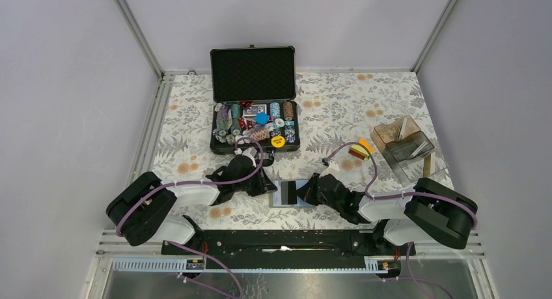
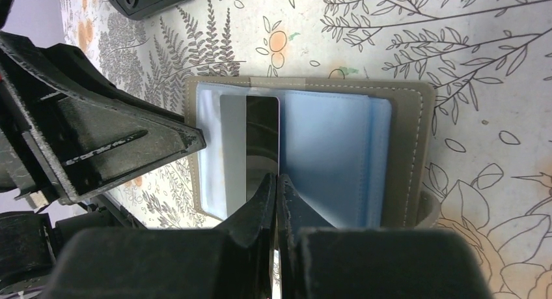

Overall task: Put the credit cards into the card holder
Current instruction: Insert the credit card into the card holder.

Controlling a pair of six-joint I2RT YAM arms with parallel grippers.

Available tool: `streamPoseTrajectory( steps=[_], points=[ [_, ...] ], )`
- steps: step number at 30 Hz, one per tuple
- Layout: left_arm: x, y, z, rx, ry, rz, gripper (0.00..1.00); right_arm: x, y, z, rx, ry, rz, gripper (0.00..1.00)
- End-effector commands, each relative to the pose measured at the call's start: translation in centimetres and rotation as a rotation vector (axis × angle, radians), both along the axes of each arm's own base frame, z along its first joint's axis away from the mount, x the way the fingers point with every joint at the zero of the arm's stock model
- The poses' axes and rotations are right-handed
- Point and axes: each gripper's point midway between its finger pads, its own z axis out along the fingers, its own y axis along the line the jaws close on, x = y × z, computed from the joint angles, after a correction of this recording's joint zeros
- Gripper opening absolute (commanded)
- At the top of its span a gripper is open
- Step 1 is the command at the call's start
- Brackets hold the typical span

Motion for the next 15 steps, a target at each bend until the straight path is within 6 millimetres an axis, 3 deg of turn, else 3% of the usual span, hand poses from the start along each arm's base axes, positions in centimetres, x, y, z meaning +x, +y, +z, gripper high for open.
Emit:
streamPoseTrajectory(
  steps=[1, 15],
  points=[
    [-0.2, -0.4, 0.7, -0.035, -0.014, -0.005, 0.27, 0.4, 0.7, -0.1, -0.002, 0.01, -0.028, 0.0],
    [-0.7, -0.9, 1.5, -0.085, -0.016, 0.001, 0.31, -0.2, 4.8, 0.9, 0.072, 0.036, 0.07, 0.01]
  ],
)
